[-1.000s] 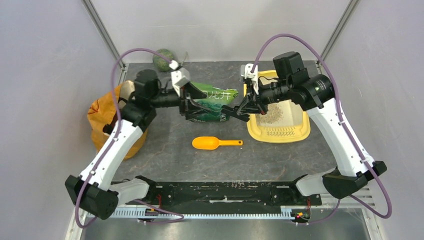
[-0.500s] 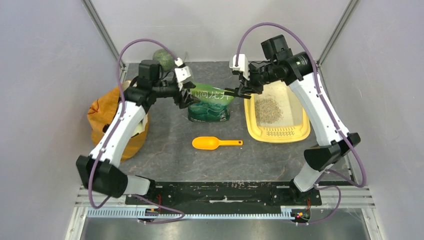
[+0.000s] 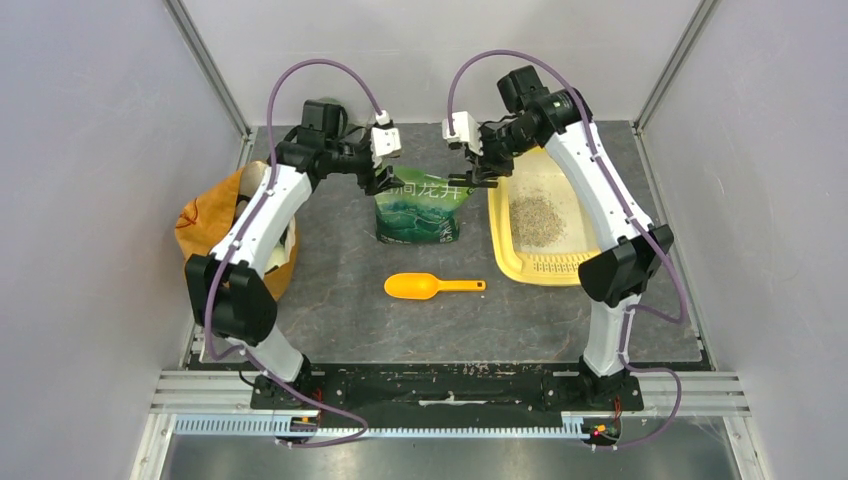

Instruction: Fill the litter box with clean litter

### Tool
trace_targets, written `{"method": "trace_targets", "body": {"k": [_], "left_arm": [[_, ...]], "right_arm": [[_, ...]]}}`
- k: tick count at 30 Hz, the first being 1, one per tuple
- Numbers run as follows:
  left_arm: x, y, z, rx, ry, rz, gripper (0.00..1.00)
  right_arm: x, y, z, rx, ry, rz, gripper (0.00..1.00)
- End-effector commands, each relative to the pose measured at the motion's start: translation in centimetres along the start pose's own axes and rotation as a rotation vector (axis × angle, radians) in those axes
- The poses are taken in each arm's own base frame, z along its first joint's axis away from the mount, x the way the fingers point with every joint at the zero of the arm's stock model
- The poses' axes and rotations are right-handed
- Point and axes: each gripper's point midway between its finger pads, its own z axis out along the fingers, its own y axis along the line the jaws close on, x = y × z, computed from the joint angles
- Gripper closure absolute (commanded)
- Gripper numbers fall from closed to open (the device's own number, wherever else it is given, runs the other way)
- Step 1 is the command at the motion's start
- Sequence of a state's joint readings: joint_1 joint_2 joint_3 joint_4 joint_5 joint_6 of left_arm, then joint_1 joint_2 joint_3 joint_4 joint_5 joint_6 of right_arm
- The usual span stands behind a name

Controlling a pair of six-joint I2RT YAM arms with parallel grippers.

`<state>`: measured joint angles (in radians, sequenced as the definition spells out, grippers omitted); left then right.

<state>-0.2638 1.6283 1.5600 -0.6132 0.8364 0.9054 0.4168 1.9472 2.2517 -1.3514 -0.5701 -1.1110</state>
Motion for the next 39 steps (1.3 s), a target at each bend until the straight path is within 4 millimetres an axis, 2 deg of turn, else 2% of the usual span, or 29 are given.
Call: {"method": "trace_targets", "body": {"k": [1, 8, 20, 25, 31, 39], "left_arm": [[1.5, 0.1, 0.8, 0.061, 0.037, 0.125, 0.31], [2.5, -0.2, 1.9, 0.123, 0.034, 0.086, 0.39], [2.5, -0.4, 2.2, 0.138, 0.018, 0.093, 0.72], [2.6, -0.5, 2.3, 0.144, 0.014, 0.097, 0.79], [2.9, -0.8, 2.4, 0.163, 0.019, 0.118, 0.83], [3.0, -1.0, 2.4, 0.171, 0.018, 0.128, 0.93]], "right_arm": [[-0.4, -1.9, -0.2, 0.053, 0.012, -0.043, 1.0], [0.0, -1.5, 1.1, 0.01, 0.045, -0.082, 1.0], [0.7, -1.4, 2.8, -0.012, 0.081, -0.084, 1.0], [1.5, -1.8, 3.1, -0.001, 0.116, -0.084, 1.0], [2.2, -2.3, 3.5, 0.012, 0.143, -0.093, 1.0], [2.8, -1.8, 3.9, -0.022, 0.156, -0.117, 1.0]]}}
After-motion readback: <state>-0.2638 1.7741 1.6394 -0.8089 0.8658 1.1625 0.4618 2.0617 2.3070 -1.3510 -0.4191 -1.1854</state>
